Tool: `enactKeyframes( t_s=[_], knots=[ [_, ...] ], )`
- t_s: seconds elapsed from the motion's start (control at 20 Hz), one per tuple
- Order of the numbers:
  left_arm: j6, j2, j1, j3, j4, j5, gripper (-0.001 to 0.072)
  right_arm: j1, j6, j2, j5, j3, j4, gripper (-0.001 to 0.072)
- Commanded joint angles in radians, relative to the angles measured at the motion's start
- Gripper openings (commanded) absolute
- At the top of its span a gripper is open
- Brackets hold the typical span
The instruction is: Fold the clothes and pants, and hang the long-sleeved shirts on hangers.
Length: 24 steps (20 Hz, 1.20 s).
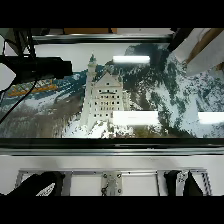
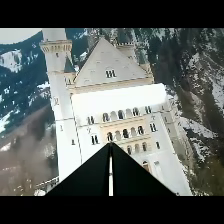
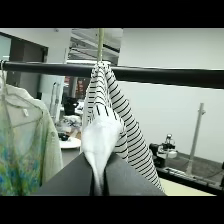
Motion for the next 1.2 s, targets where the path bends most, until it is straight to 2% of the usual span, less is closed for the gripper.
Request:
enactKeyframes(
  t_s=[0.0,0.2,0.55,1.15],
  knots=[
    [-0.001,-0.002,0.001,0.001,0.001,0.007,0.0012,-0.001,0.000,-0.003,-0.070,0.005,-0.006,0.0008],
    [-0.001,-0.002,0.001,0.001,0.001,0.006,0.0012,-0.001,0.000,-0.017,-0.078,0.005,-0.006,0.0008],
    [-0.001,-0.002,0.001,0.001,0.001,0.005,0.0012,-0.001,0.001,-0.061,-0.241,0.005,-0.006,0.0008],
    [-0.002,-0.002,0.001,0.001,0.000,-0.027,0.0012,-0.068,0.001,-0.169,-0.243,0.005,-0.002,0.0009]
  ],
)
